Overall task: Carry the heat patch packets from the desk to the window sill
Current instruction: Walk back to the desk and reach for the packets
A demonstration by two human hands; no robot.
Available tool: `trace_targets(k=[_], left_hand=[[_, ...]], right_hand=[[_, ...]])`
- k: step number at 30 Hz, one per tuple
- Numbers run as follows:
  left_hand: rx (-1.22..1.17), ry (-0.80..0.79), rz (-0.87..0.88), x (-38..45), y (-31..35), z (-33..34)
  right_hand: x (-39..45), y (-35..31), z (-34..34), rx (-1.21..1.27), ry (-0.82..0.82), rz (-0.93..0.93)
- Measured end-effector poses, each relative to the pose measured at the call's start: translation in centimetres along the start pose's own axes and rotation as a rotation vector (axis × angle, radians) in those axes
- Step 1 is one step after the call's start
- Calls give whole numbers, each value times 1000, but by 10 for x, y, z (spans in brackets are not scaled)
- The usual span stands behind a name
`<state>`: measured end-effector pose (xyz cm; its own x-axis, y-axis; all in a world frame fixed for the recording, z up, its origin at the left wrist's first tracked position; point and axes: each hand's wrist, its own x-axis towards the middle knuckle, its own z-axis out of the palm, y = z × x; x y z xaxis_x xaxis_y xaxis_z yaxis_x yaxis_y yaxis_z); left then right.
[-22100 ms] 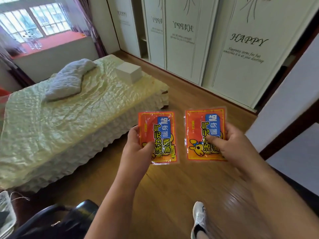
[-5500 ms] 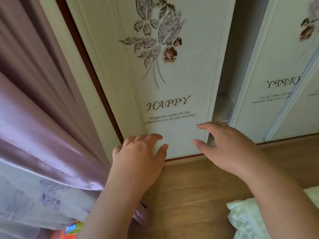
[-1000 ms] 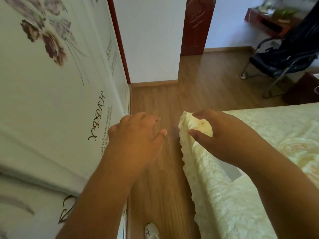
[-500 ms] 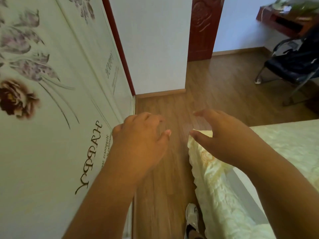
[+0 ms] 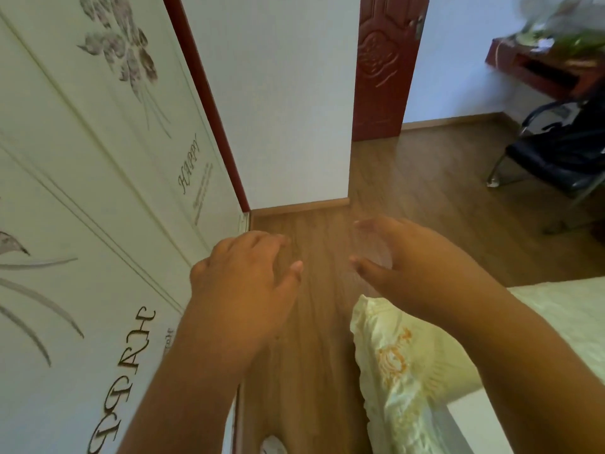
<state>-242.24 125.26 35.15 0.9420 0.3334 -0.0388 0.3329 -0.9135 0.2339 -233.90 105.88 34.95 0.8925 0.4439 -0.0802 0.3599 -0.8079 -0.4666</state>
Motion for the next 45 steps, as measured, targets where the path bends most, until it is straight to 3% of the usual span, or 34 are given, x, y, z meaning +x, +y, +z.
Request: trace_targets(k=[10,21,27,35,45], left_hand=[[-29,-71,210,130,16,-4],[-83,-117,316,261,-52,-17],[-78,-143,342,307,-85,-17],[-22,-154,223,385,-113,-18],[11,-56,162,504,-61,-36]], right_hand=[[70,11,-22,-47,114,258],[179,-52,-2,-109,148,395],[233,-73,15,-129,99,373],[333,-73,23,-102,70,280],[477,-18,-31,-13,94,185]])
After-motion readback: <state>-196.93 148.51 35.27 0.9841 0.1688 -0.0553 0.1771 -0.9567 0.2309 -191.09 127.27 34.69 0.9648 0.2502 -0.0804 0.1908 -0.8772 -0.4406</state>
